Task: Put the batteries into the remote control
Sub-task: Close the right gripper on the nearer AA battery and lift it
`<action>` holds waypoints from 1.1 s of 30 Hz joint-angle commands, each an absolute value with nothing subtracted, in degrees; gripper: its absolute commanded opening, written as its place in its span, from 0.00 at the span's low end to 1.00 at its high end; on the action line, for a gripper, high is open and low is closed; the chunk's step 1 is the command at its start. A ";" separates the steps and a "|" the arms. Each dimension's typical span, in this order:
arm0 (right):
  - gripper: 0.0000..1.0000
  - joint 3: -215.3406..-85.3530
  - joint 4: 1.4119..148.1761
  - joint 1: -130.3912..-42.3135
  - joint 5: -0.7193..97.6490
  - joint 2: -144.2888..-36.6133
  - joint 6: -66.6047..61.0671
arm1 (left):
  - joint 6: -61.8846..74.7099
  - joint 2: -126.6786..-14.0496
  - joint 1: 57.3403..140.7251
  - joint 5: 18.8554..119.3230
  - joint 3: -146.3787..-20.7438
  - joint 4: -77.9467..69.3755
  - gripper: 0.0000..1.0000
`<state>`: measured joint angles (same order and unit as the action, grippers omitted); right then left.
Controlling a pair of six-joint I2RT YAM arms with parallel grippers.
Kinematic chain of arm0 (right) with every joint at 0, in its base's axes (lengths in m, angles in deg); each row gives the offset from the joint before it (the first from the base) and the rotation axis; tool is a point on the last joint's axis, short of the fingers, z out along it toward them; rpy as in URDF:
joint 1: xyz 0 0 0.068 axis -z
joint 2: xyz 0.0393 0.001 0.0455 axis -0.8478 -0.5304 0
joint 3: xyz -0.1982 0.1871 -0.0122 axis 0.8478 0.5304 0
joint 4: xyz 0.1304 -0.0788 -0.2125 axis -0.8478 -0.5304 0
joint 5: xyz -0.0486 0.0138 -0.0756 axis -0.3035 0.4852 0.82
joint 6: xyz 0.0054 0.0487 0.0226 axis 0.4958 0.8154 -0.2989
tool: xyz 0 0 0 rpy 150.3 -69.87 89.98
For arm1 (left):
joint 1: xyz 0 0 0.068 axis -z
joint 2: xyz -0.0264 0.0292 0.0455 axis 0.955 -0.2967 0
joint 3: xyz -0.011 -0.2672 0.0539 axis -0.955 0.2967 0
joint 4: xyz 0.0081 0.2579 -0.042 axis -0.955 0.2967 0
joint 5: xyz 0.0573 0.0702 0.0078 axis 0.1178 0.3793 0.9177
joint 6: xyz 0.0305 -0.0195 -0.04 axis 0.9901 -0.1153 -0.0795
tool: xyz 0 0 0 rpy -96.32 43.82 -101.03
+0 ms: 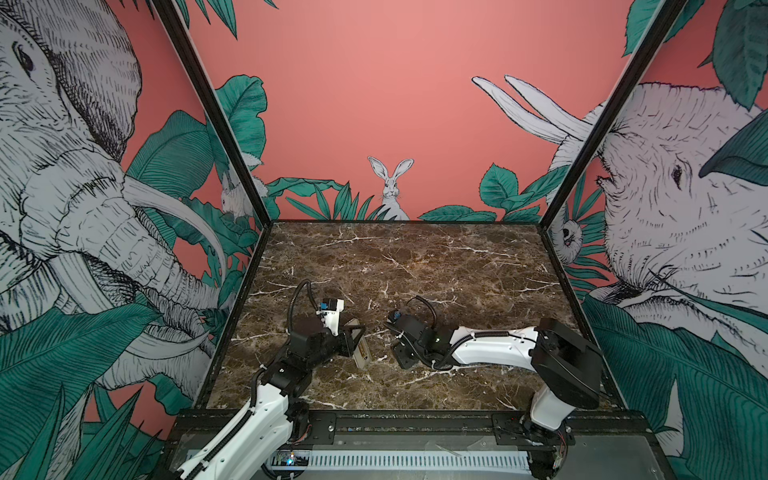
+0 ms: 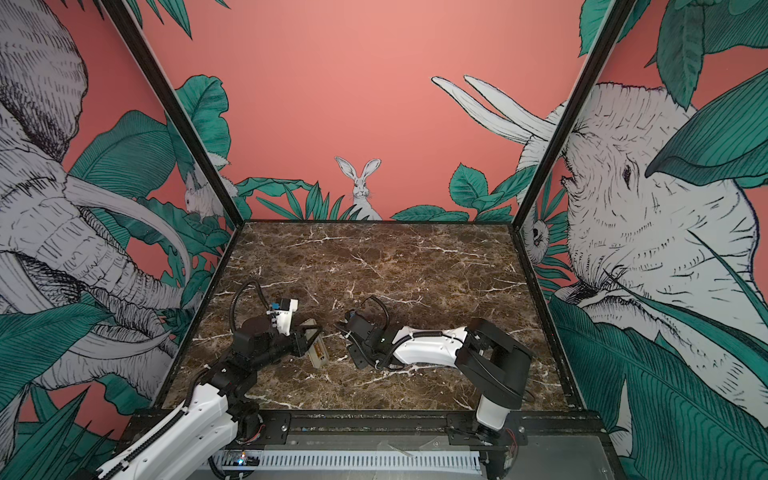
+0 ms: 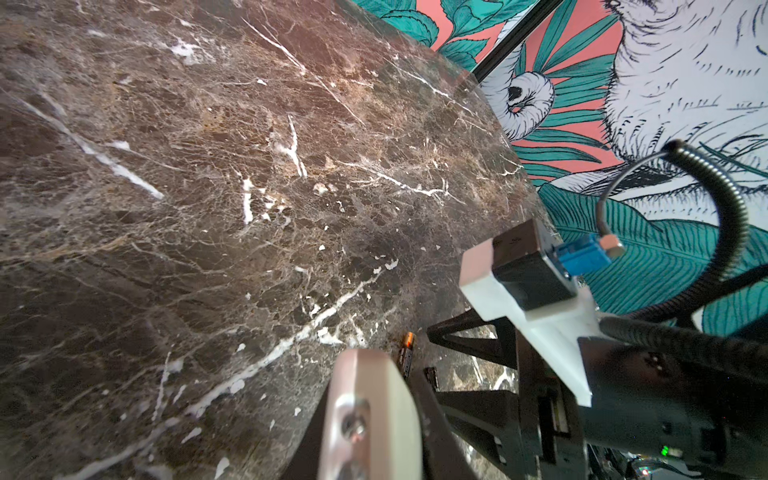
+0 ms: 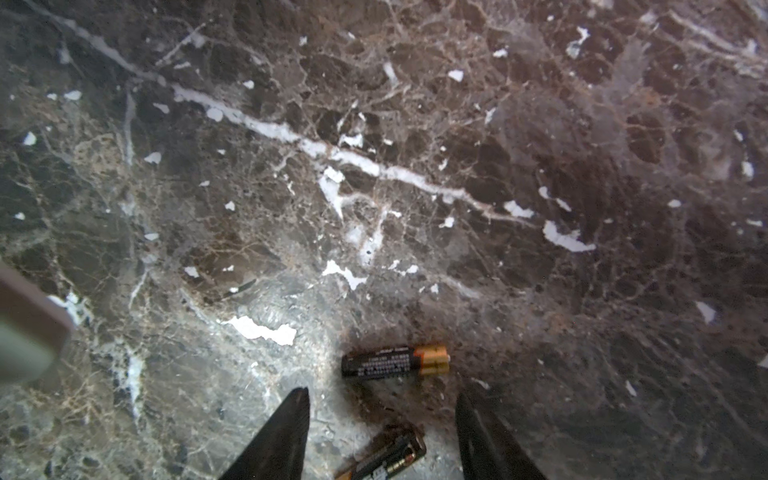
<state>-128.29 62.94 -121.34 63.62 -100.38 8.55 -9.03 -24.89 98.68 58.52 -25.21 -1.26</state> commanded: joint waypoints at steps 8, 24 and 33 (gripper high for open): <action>0.51 -130.23 61.98 -121.60 64.58 -102.04 9.84 | -8.71 -22.56 98.43 61.04 -23.88 -0.50 0.00; 0.49 -131.34 61.67 -120.86 63.60 -103.81 9.87 | -7.07 -22.94 98.45 61.67 -24.66 0.30 0.00; 0.49 -132.10 61.84 -120.41 62.87 -104.79 9.55 | -6.29 -23.98 98.41 61.84 -24.26 -0.49 0.00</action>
